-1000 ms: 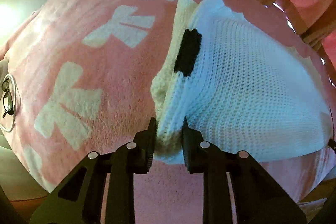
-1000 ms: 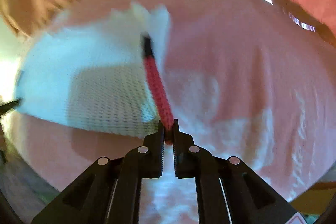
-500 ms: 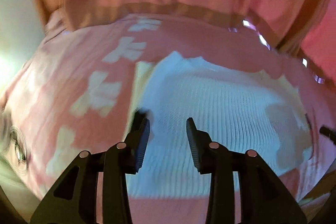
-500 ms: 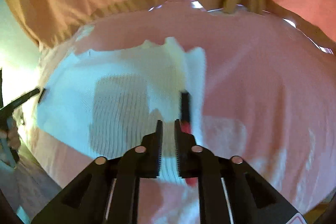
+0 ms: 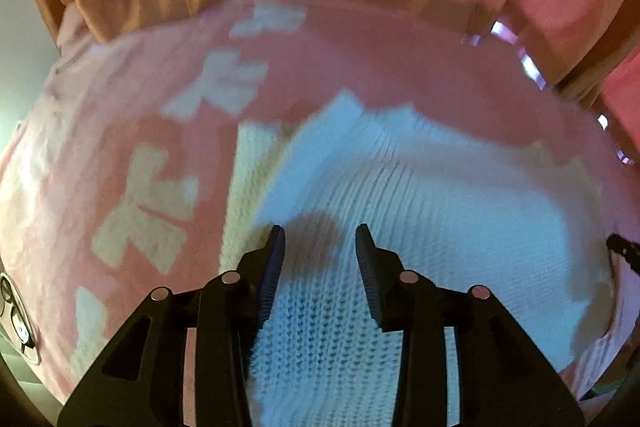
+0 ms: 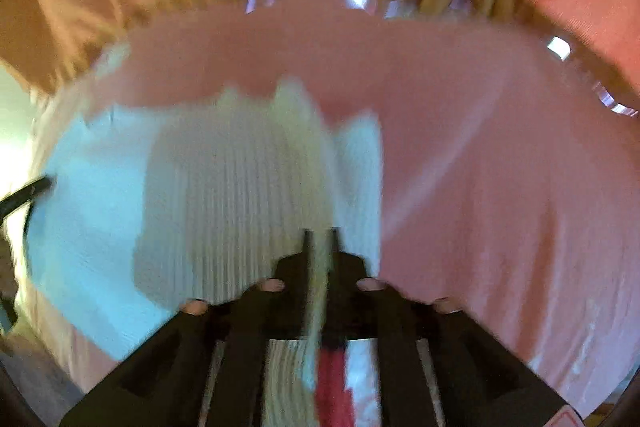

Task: Fold small clothes
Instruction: 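Open both grippers and release the folded sweater, then grasp the folded sweater end with both grippers and lift it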

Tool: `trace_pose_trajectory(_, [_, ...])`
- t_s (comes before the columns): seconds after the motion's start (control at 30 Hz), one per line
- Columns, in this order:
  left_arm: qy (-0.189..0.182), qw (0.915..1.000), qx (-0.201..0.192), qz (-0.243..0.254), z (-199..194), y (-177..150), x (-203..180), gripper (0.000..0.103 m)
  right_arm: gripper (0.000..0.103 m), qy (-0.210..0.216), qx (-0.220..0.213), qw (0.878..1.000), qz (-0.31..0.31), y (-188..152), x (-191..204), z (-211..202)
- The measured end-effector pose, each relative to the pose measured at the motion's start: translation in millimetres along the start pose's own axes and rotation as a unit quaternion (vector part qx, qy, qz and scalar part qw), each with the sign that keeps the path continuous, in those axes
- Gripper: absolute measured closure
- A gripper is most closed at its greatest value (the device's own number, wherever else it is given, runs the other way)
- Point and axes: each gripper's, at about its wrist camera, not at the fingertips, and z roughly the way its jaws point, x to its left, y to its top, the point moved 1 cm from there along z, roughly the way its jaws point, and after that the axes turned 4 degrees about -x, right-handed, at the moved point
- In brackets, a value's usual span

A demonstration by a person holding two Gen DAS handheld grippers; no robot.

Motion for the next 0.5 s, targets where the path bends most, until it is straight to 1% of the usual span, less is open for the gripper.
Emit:
trace_pose_trajectory(0.03, [0.003, 0.9998, -0.019, -0.002, -6.3, 4.3, 0.5, 0.054, 0.041, -0.015, -0.023, 1.0, 0.004, 5.1, -3.7, -5.5])
trace_pose_trajectory(0.07, [0.006, 0.9995, -0.029, -0.004, -6.1, 9.9, 0.6, 0.045, 0.036, -0.024, -0.032, 0.999, 0.008, 7.1, -6.3, -5.8])
trace_pose_trajectory(0.1, [0.008, 0.9995, -0.029, -0.002, -1.5, 13.9, -0.6, 0.044, 0.036, -0.028, -0.026, 0.999, 0.012, 10.4, -8.3, 0.7])
trace_pose_trajectory(0.13, [0.013, 0.9996, -0.024, 0.005, 6.0, 18.5, -2.8, 0.045, 0.038, -0.025, -0.015, 0.999, 0.018, 13.7, -10.9, 10.2])
trace_pose_trajectory(0.17, [0.026, 0.9994, -0.018, 0.013, 15.7, 22.3, -5.9, 0.045, 0.043, -0.015, -0.008, 0.999, 0.031, 16.5, -13.4, 20.1])
trace_pose_trajectory(0.23, [0.046, 0.9987, -0.008, 0.021, 32.0, 25.2, -11.4, 0.047, 0.059, -0.002, 0.011, 0.999, 0.048, 22.7, -14.2, 37.7])
trace_pose_trajectory(0.27, [0.05, 0.9985, -0.002, 0.022, 39.1, 26.0, -12.6, 0.047, 0.07, 0.002, 0.021, 0.999, 0.049, 23.0, -13.3, 44.9])
trace_pose_trajectory(0.3, [0.054, 0.9982, 0.005, 0.024, 44.9, 25.6, -14.5, 0.047, 0.07, 0.003, 0.028, 0.999, 0.046, 22.0, -9.7, 49.2])
trace_pose_trajectory(0.33, [0.062, 0.9977, 0.011, 0.026, 49.7, 24.9, -16.3, 0.048, 0.07, -0.011, 0.034, 0.999, 0.029, 21.6, -6.5, 56.4])
trace_pose_trajectory(0.4, [0.071, 0.997, 0.012, 0.03, 54.8, 23.9, -17.5, 0.047, 0.064, -0.027, 0.03, 0.999, 0.014, 22.6, -1.8, 57.9])
trace_pose_trajectory(0.5, [0.078, 0.9961, 0.01, 0.039, 57.5, 23.8, -18.8, 0.047, 0.064, -0.021, 0.037, 0.998, 0.038, 26.5, -7.5, 56.9])
